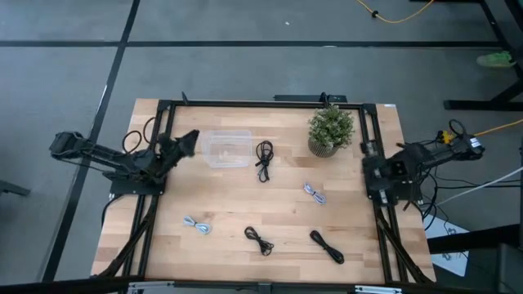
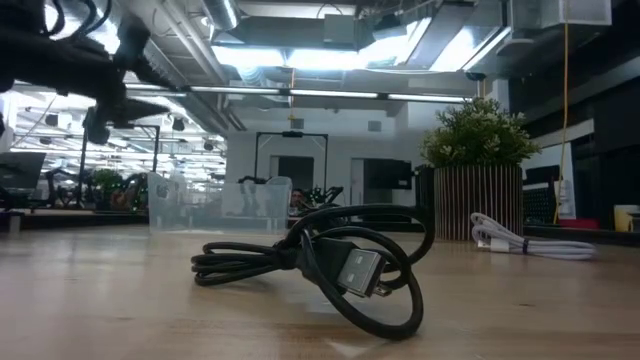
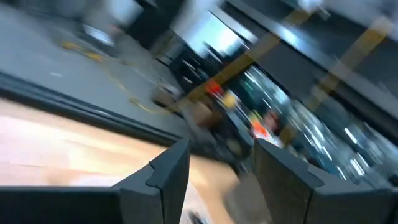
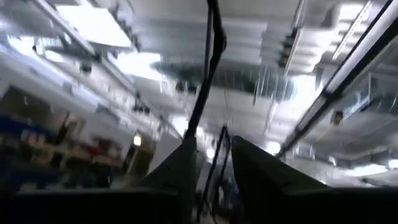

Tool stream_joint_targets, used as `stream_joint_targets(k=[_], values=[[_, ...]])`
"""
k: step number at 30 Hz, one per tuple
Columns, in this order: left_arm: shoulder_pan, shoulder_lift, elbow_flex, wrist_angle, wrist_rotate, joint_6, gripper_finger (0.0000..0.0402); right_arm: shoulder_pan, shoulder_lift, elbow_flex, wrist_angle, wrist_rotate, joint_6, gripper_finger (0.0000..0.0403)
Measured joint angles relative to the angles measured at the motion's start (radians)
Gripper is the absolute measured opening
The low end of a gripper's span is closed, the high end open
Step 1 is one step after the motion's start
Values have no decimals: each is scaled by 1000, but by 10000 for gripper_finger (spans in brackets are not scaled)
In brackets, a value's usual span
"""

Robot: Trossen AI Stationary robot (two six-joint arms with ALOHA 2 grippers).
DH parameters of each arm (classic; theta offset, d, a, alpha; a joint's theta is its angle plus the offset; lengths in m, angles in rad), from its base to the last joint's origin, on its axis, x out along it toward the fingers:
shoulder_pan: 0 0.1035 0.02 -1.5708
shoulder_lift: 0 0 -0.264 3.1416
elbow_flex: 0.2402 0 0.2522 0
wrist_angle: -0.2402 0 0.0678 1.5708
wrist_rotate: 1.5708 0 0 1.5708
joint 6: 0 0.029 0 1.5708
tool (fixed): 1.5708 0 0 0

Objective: Pick and place USB-C Cables
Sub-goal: Put the purple USB cable into the transparent bin

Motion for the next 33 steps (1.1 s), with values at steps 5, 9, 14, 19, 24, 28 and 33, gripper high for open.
stream_joint_targets(k=[5,9,14,19,24,28,33], values=[[69,31,0,-113,-31,-141,172,0,202,323,-671,438,142,106],[82,53,0,-188,65,-217,172,0,348,539,-1298,641,577,106],[88,59,0,-171,142,-232,172,0,488,640,-1640,467,951,106],[87,58,0,-168,147,-237,172,15,605,641,-1682,386,1089,106],[88,59,0,-171,215,-217,172,42,721,641,-1681,428,1185,106],[87,58,24,84,421,91,172,52,819,641,-1685,482,1233,106],[78,87,269,19,713,411,172,52,935,641,-1686,482,1271,106]])
